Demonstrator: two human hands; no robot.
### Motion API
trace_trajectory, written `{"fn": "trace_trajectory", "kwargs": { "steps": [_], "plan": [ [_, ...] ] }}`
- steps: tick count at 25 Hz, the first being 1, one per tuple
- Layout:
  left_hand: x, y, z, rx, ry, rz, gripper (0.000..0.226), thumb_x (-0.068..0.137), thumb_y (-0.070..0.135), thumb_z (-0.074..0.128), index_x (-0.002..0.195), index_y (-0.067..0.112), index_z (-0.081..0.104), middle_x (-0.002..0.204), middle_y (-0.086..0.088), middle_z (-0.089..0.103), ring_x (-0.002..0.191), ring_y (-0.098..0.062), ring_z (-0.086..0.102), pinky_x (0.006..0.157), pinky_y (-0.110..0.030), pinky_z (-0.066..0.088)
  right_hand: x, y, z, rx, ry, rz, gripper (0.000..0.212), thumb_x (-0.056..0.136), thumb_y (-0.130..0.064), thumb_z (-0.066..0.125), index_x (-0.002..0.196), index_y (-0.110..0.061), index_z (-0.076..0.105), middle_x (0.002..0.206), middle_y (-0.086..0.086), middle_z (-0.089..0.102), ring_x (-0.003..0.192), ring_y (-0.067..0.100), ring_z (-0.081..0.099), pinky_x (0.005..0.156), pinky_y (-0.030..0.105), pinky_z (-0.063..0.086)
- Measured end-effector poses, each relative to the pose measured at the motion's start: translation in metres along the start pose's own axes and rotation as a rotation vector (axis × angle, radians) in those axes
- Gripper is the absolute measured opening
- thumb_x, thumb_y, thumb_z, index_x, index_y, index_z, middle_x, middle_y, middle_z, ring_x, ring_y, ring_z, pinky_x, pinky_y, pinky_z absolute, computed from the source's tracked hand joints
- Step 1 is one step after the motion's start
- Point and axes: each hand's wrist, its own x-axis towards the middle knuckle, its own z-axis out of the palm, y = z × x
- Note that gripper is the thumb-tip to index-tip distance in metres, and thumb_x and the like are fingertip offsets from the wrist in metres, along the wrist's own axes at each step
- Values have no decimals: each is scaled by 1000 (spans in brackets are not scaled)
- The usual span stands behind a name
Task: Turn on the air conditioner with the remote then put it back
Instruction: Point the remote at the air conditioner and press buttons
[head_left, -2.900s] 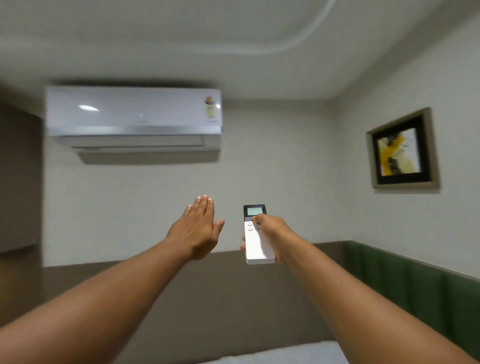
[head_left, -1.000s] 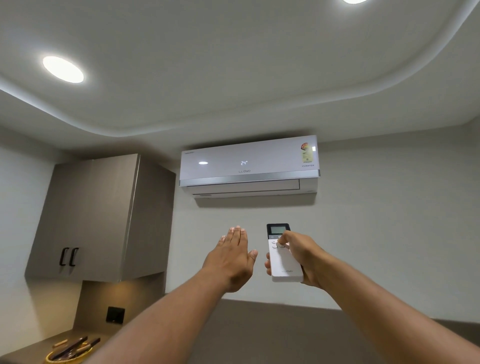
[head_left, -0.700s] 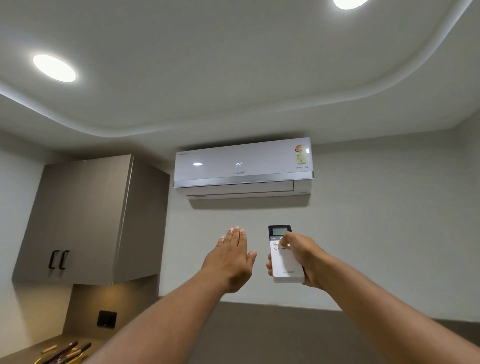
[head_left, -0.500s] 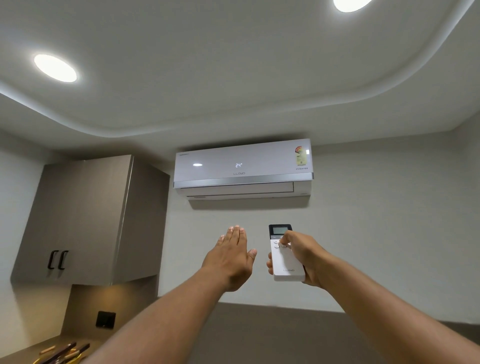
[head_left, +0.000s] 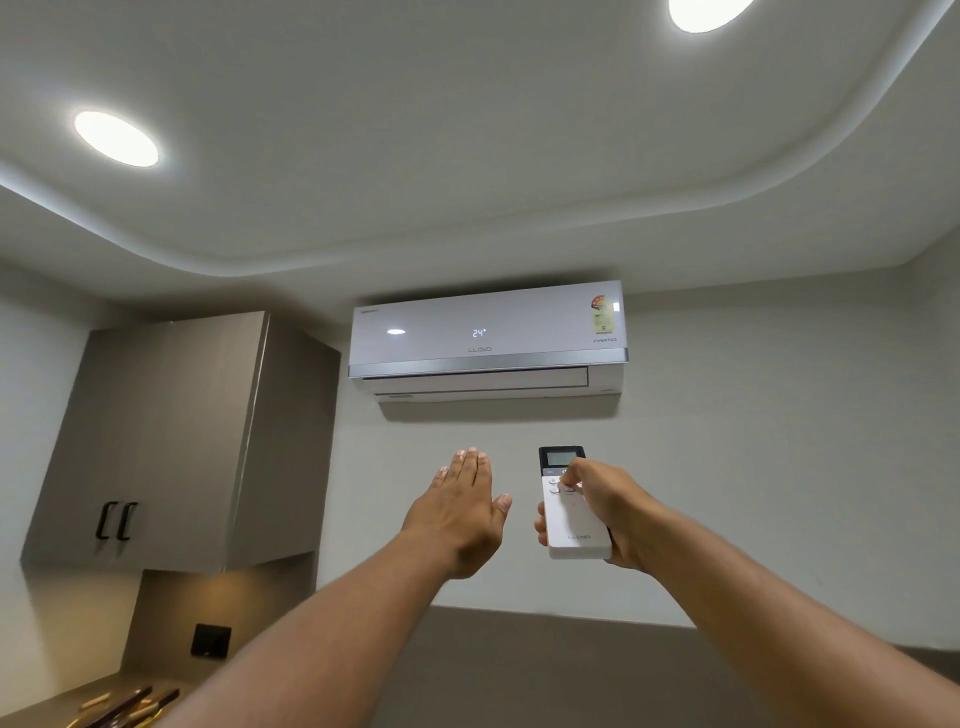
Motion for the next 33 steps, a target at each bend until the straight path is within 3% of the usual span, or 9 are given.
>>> {"fn": "trace_trajectory", "kwargs": {
  "steps": [6,14,19,33],
  "plan": [
    [-1,-1,0,-4,6,-2,66,99,50,12,151,13,-5,160,-5,-9,145,-20,-9,112,-34,-2,-3,-1,-1,-10,-3,-3,28,88,-13,47,110,1,56,80,23,72,66,39,72,74,47,62],
    [3,4,-3,-3,12,16,67,99,49,13,151,11,-4,160,-7,-8,145,-20,-8,112,-34,-3,-7,-1,-4,14,-6,15,26,89,-11,44,110,1,54,64,20,73,57,37,72,54,37,61],
    [4,8,0,-2,14,37,68,98,50,13,151,11,-4,160,-6,-8,145,-19,-8,111,-33,-4,-6,-3,-1,7,11,10,32,91,-13,45,119,0,52,84,24,72,60,37,73,65,41,61],
    [10,-2,12,9,28,25,68,98,53,13,152,14,-3,161,-4,-7,145,-19,-8,107,-31,-5,-1,-4,0,-25,27,3,31,92,-13,45,120,0,52,85,25,71,64,38,72,68,42,61]
  ]
}}
